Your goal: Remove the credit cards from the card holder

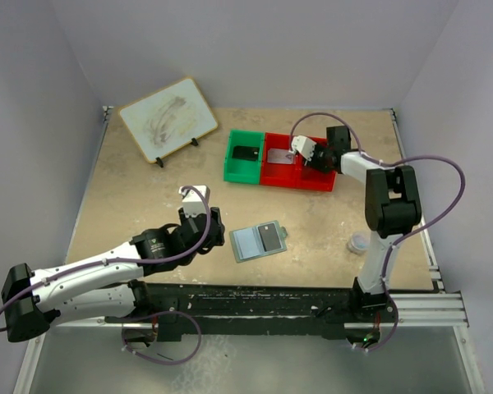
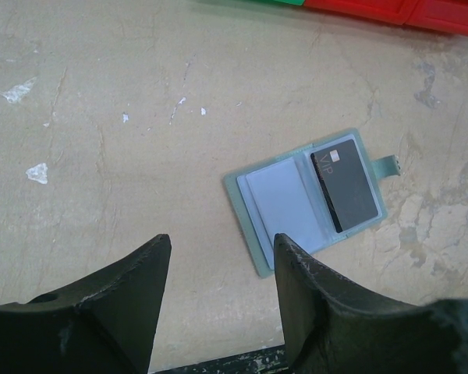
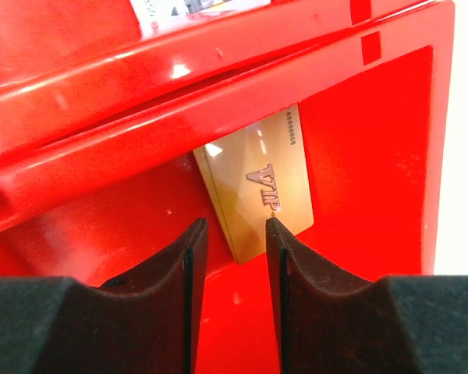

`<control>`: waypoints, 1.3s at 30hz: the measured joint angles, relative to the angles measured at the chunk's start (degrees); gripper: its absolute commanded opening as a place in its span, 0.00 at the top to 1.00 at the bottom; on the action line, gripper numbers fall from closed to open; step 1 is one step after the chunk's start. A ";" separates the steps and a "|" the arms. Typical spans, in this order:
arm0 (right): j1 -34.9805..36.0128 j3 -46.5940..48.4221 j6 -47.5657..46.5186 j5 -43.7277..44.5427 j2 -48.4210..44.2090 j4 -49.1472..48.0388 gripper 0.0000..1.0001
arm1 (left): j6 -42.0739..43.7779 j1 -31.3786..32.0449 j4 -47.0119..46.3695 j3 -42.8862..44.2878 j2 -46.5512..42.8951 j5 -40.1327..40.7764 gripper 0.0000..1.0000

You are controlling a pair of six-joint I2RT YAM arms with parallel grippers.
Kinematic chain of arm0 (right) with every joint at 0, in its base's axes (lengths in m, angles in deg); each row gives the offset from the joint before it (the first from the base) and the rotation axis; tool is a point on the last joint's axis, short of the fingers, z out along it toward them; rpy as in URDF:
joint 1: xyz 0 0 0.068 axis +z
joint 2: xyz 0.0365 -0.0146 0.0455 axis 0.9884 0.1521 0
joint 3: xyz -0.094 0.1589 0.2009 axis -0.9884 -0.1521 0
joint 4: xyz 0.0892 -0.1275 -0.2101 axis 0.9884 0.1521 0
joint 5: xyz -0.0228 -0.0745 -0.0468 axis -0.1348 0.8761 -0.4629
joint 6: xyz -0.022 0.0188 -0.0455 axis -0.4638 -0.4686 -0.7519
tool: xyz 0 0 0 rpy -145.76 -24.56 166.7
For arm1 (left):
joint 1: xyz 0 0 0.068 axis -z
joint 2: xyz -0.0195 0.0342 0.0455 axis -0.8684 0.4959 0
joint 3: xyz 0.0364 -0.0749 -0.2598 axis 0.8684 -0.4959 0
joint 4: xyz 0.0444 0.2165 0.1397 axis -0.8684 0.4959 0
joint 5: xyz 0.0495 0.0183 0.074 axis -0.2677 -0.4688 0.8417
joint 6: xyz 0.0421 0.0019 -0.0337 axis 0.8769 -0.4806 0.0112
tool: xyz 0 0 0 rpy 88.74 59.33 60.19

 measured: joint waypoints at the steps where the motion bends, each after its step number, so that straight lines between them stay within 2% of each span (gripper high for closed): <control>1: 0.00 0.00 0.33 -0.28 -0.33 0.76 0.60 | 0.00 0.00 -0.02 0.00 0.00 -0.09 0.46; 5: 0.00 0.00 3.65 -1.40 -3.54 2.82 0.58 | -0.02 0.00 -0.24 0.00 0.07 -0.59 0.46; 8: 0.00 -0.11 9.99 -1.18 -8.74 2.03 0.57 | -0.04 0.00 -1.27 0.00 0.52 -1.57 0.46; 14: 0.00 -4.44 35.85 -2.84 -25.51 -4.26 0.54 | -0.02 -0.09 -5.11 0.00 2.56 -3.72 0.44; 17: 0.00 -10.56 52.35 -5.53 -33.46 -5.51 0.53 | 0.72 -1.42 -7.34 0.02 5.05 -4.31 0.43; 19: 0.00 -17.14 62.38 -8.63 -37.44 -6.71 0.53 | 1.86 -4.76 -9.33 0.00 7.72 -5.99 0.42; 24: 1.64 -40.48 82.05 -14.56 -48.28 -6.10 0.51 | 5.27 -13.55 -17.73 -0.17 15.26 -12.63 0.42; 27: 5.75 -47.65 89.48 -15.06 -57.66 -3.52 0.50 | 7.23 -14.03 -21.49 0.66 21.44 -16.74 0.42; 31: 11.47 -50.66 96.21 -16.61 -65.51 -4.76 0.51 | 9.92 -14.08 -24.15 4.28 30.12 -21.57 0.42; 39: 15.34 -59.56 104.06 -21.05 -63.47 -9.25 0.47 | 13.53 -14.38 -28.59 7.37 37.07 -28.15 0.43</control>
